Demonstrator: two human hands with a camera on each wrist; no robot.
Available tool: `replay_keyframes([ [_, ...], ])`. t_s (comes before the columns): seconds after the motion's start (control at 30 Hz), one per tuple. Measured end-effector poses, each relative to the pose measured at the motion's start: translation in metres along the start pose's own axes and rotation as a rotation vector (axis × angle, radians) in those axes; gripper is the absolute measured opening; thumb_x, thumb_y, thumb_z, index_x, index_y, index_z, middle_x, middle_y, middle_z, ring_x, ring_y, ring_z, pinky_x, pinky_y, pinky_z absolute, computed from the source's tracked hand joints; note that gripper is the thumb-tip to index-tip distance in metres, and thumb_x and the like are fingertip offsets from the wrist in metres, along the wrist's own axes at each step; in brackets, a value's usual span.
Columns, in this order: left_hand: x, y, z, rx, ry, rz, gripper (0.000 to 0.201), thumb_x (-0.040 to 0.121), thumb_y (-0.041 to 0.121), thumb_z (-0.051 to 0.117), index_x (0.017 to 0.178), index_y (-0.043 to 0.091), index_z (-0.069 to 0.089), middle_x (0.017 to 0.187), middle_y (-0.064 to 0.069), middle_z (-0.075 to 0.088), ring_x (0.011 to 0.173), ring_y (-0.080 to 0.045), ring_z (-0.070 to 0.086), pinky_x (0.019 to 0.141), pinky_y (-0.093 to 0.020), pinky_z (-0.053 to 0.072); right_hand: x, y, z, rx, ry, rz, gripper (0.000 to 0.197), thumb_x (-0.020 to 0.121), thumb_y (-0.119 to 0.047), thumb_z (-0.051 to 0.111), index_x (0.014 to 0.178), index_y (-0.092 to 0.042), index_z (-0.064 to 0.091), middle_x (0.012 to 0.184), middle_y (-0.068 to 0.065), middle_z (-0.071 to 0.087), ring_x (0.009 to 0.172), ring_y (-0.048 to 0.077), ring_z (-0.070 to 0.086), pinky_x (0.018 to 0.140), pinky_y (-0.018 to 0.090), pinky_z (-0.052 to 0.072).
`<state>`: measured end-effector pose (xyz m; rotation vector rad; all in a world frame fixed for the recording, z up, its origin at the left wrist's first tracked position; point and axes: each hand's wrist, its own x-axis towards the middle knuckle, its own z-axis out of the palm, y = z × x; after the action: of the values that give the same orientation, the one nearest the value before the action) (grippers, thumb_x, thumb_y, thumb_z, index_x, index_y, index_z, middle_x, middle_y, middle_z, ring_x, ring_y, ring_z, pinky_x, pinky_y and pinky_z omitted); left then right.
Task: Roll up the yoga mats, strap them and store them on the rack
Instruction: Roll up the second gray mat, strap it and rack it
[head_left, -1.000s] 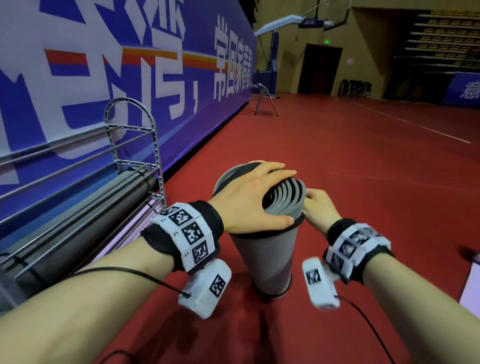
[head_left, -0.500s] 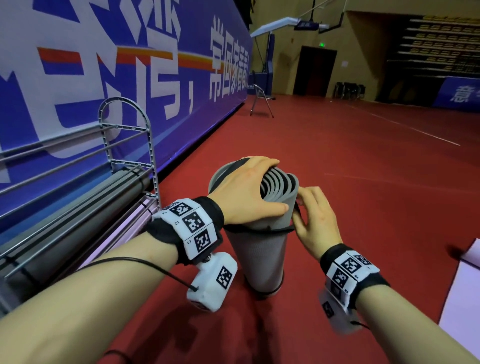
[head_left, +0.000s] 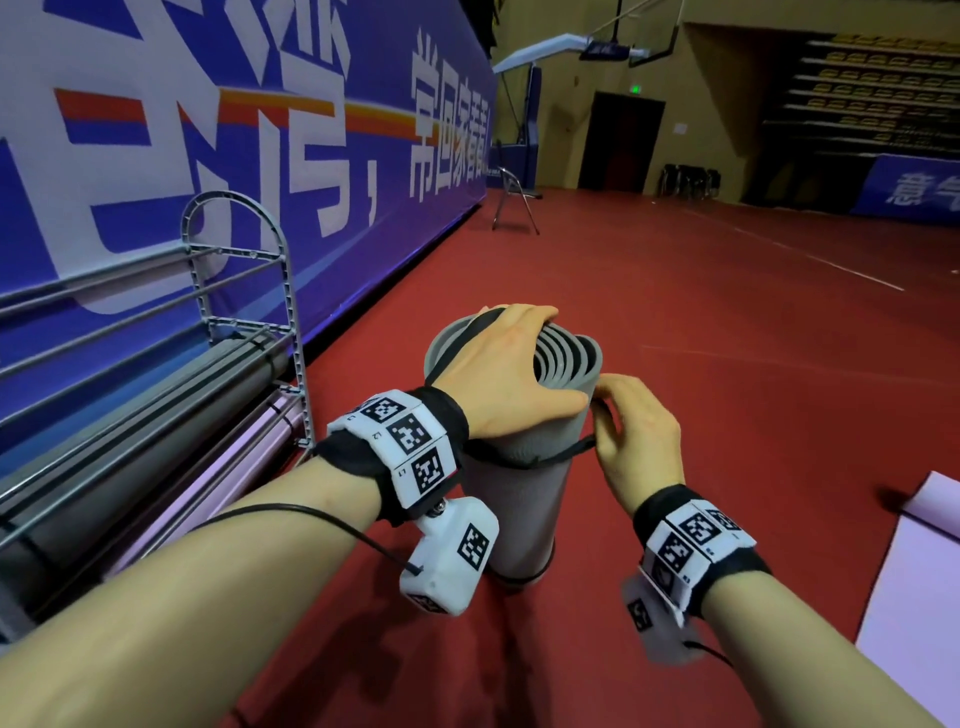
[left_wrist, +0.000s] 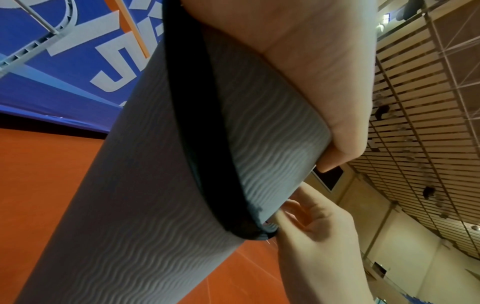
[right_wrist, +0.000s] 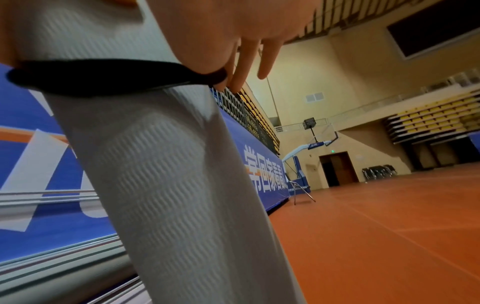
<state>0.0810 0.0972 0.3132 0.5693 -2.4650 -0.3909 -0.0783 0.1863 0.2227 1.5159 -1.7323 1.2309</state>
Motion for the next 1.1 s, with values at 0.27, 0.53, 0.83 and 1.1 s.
replay_keyframes([
  [0.27,0.001,0.005,0.001,0.012,0.004,0.018,0.088,0.072,0.052,0.071,0.144,0.017,0.034,0.146,0.001,0.039,0.138,-0.017,0.029,0.117,-0.039,0.020,0.007,-0.019,-0.006,-0.109,-0.284,0.337,0.027,0.087,-0.004,0.050,0.093,-0.019,0.071,0.082,0.005,0.072,0.087,0.037,0.063,0.076,0.037,0.043],
  [0.53,0.001,-0.005,-0.004,0.025,-0.015,0.002,0.089,0.073,0.052,0.070,0.146,0.019,0.031,0.148,0.002,0.035,0.139,-0.017,0.027,0.117,-0.039,0.022,0.023,-0.044,-0.018,0.608,-0.780,0.530,0.063,0.080,-0.003,0.075,0.116,-0.039,0.037,0.116,-0.023,0.045,0.095,-0.026,0.047,0.073,0.001,0.042],
  [0.83,-0.001,-0.009,-0.014,-0.118,-0.067,-0.036,0.083,0.080,0.061,0.062,0.146,0.024,0.030,0.149,0.005,0.035,0.136,-0.011,0.033,0.111,-0.027,0.027,0.001,-0.042,0.004,0.440,-0.416,0.470,0.111,0.040,-0.072,0.082,0.135,-0.032,0.041,0.132,-0.017,0.050,0.121,0.000,0.050,0.094,0.024,0.045],
  [1.1,0.012,-0.037,-0.033,0.097,-0.171,-0.267,0.068,0.083,0.022,0.052,0.147,0.016,0.029,0.148,-0.008,0.038,0.136,-0.028,0.036,0.111,-0.040,0.031,-0.003,-0.045,0.002,0.342,-0.404,0.420,0.091,0.049,-0.074,0.077,0.127,-0.040,0.043,0.126,-0.021,0.056,0.115,0.002,0.054,0.093,0.031,0.046],
])
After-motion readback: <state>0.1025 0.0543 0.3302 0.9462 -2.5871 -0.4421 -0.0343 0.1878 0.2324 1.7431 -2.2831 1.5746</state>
